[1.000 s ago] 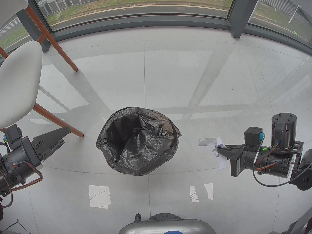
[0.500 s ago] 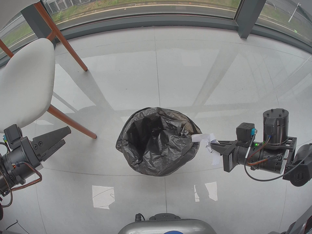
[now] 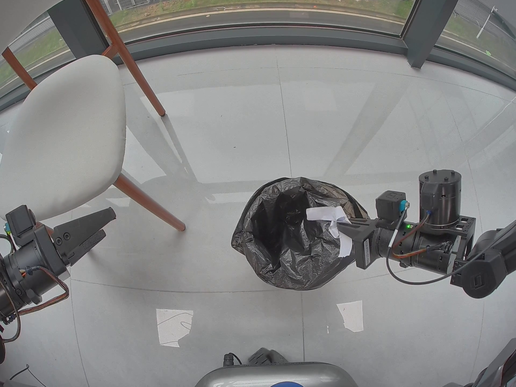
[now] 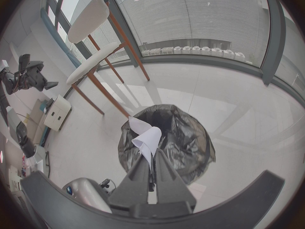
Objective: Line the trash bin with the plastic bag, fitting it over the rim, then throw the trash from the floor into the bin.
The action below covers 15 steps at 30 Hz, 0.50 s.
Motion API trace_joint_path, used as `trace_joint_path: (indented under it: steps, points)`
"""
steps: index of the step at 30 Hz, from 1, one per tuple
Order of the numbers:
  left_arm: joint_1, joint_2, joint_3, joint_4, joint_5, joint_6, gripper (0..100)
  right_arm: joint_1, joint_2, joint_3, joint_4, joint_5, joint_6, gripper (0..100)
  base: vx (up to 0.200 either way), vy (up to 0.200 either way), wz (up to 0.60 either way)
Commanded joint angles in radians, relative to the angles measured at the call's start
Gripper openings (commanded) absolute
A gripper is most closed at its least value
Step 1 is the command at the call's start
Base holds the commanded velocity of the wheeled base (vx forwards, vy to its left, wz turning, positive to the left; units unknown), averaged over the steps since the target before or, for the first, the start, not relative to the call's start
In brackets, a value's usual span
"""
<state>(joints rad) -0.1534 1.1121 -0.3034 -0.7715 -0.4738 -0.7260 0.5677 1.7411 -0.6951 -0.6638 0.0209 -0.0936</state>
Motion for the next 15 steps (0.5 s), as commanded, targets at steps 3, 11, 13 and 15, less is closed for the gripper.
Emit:
trace_joint_path:
  steps: [3,11,13,15]
  points:
    - [0.0,0.002,0.001,0.0,0.001,0.002,100,-0.014,0.109,-0.03,-0.094,0.002,-0.005,0,0.0,0.0,0.0]
    - [0.002,0.002,0.001,-0.002,0.001,0.002,100,-0.025,0.14,-0.061,-0.102,0.004,-0.005,0,0.0,0.0,0.0]
    - [0.006,0.002,0.003,-0.002,0.001,0.002,100,-0.025,0.141,-0.067,-0.102,0.004,-0.005,0,0.0,0.0,0.0]
    - [0.008,0.003,0.001,-0.002,0.001,0.002,100,-0.017,0.149,-0.092,-0.1,0.005,-0.005,0,0.0,0.0,0.0]
